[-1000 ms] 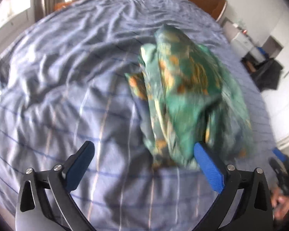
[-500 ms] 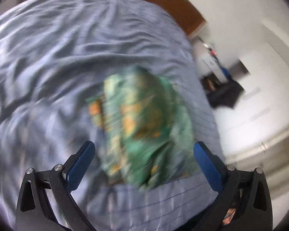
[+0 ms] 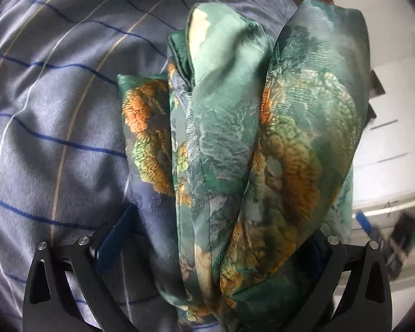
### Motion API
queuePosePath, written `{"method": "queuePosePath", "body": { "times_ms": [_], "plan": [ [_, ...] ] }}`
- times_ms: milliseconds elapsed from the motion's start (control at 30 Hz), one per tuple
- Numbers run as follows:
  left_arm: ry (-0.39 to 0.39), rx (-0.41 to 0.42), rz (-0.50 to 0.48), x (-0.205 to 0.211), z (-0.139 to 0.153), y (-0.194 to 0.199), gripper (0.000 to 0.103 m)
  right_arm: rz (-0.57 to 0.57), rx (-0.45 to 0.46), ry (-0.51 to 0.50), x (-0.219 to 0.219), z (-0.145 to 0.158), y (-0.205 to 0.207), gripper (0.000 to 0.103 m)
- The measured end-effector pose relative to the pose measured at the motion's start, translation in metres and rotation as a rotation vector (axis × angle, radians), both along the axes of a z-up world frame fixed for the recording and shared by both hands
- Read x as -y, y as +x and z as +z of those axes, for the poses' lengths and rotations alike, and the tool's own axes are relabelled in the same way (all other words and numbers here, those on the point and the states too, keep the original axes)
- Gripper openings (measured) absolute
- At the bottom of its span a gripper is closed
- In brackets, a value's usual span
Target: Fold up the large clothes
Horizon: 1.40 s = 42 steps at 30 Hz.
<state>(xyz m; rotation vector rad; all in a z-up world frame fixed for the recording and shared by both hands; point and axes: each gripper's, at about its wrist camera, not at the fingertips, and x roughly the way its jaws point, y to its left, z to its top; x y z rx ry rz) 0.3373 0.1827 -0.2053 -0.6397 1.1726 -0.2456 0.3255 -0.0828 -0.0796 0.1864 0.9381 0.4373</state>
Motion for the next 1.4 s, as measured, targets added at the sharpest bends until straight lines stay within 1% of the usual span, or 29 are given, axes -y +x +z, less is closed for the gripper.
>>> {"method": "queuePosePath", "body": {
  "times_ms": [67,133,233,300,333,400,433,467,500,533,567,600,667,733,767,833,933,1000,1033,1100,1200,1233,1267,1300,1333,1367,1400],
  "plan": [
    [0.0,0.003,-0.01,0.002,-0.002,0.0,0.103,0.019,-0.083,0.111,0.007,-0.022,0.028,0.078],
    [-0.005,0.003,-0.018,0.001,-0.004,0.001,0.103,0.034,-0.162,0.188,0.007,-0.047,0.051,0.078],
    [0.002,0.002,-0.023,0.001,-0.008,0.007,0.103,0.083,-0.242,0.259,-0.004,-0.078,0.072,0.078],
    [0.006,-0.001,-0.019,0.001,-0.014,0.022,0.103,0.104,-0.268,0.314,-0.011,-0.092,0.08,0.083],
    [0.006,-0.003,-0.016,0.01,-0.018,0.035,0.103,0.105,-0.283,0.319,-0.015,-0.097,0.084,0.083],
    [0.01,-0.014,-0.01,0.015,-0.021,0.041,0.103,0.103,-0.316,0.337,-0.019,-0.104,0.091,0.083],
    [0.032,-0.02,-0.008,0.021,-0.02,0.044,0.098,0.101,-0.313,0.317,-0.023,-0.105,0.093,0.081],
    [0.054,-0.013,-0.016,0.027,-0.015,0.045,0.09,0.115,-0.269,0.239,-0.032,-0.098,0.09,0.08],
    [0.097,0.005,-0.026,0.035,-0.005,0.044,0.074,0.134,-0.199,0.139,-0.043,-0.087,0.084,0.077],
    [0.143,0.016,-0.029,0.042,0.003,0.044,0.065,0.152,-0.132,0.045,-0.056,-0.076,0.076,0.075],
    [0.207,0.031,-0.038,0.052,0.014,0.042,0.062,0.16,-0.089,-0.008,-0.064,-0.069,0.069,0.074],
    [0.236,0.042,-0.041,0.057,0.02,0.039,0.058,0.165,-0.017,-0.083,-0.077,-0.058,0.057,0.074],
    [0.272,0.078,-0.037,0.067,0.036,0.033,0.055,0.171,0.087,-0.165,-0.091,-0.042,0.039,0.072],
    [0.292,0.119,-0.036,0.076,0.05,0.029,0.055,0.195,0.206,-0.242,-0.102,-0.024,0.02,0.066],
    [0.3,0.143,-0.036,0.08,0.058,0.028,0.055,0.205,0.234,-0.255,-0.104,-0.019,0.015,0.066],
    [0.284,0.186,-0.025,0.084,0.072,0.031,0.055,0.214,0.288,-0.25,-0.102,-0.002,0.008,0.065],
    [0.274,0.261,-0.016,0.094,0.087,0.046,0.055,0.203,0.315,-0.24,-0.094,0.012,0.013,0.065],
    [0.271,0.299,-0.014,0.1,0.091,0.058,0.055,0.193,0.332,-0.241,-0.084,0.018,0.015,0.064],
    [0.265,0.311,-0.012,0.094,0.095,0.056,0.055,0.182,0.342,-0.248,-0.081,0.021,0.019,0.063],
    [0.263,0.343,-0.009,0.101,0.099,0.066,0.055,0.175,0.367,-0.272,-0.076,0.024,0.022,0.063],
    [0.249,0.354,-0.011,0.103,0.094,0.082,0.055,0.153,0.377,-0.274,-0.071,0.024,0.034,0.063],
    [0.241,0.35,-0.011,0.093,0.089,0.081,0.055,0.145,0.371,-0.273,-0.069,0.022,0.043,0.063],
    [0.241,0.333,-0.017,0.088,0.078,0.088,0.056,0.134,0.359,-0.262,-0.065,0.02,0.052,0.063],
    [0.238,0.294,-0.024,0.086,0.061,0.098,0.063,0.127,0.34,-0.244,-0.061,0.016,0.057,0.063],
    [0.225,0.238,-0.026,0.081,0.043,0.106,0.071,0.127,0.301,-0.225,-0.057,0.007,0.067,0.063],
    [0.213,0.185,-0.021,0.076,0.026,0.11,0.078,0.128,0.239,-0.215,-0.053,-0.006,0.081,0.063],
    [0.187,0.138,0.004,0.066,0.003,0.115,0.088,0.126,0.143,-0.206,-0.048,-0.026,0.096,0.064]
  ]
}}
